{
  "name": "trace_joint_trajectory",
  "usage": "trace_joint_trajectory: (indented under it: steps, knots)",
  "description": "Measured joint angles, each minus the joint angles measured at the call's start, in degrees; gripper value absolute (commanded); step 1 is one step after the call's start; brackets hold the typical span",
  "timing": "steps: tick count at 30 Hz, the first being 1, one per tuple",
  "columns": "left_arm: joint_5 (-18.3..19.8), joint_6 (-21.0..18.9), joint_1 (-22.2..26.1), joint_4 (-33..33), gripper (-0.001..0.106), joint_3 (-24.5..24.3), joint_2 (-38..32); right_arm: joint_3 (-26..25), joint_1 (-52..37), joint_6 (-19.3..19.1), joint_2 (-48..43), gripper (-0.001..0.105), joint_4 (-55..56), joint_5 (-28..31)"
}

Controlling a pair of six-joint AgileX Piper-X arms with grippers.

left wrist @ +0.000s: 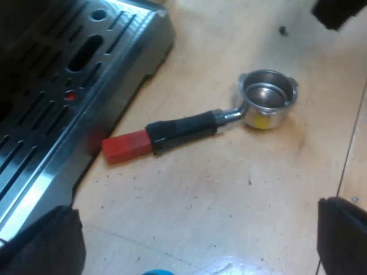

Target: Put the handle in the coffee machine

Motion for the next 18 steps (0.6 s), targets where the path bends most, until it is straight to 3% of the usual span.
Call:
trace_joint_trajectory:
  steps: [10,18]
  knots:
    - [-0.65,0.0,-5.4,0.0,0.083,0.0,0.0,-2.14,0.0,11.94,4.39,0.084,4.24,-3.98]
    - [-0.77,-1.16,-5.38,0.0,0.083,0.0,1.52,-2.36,0.0,13.99,6.09,0.084,4.36,-4.6]
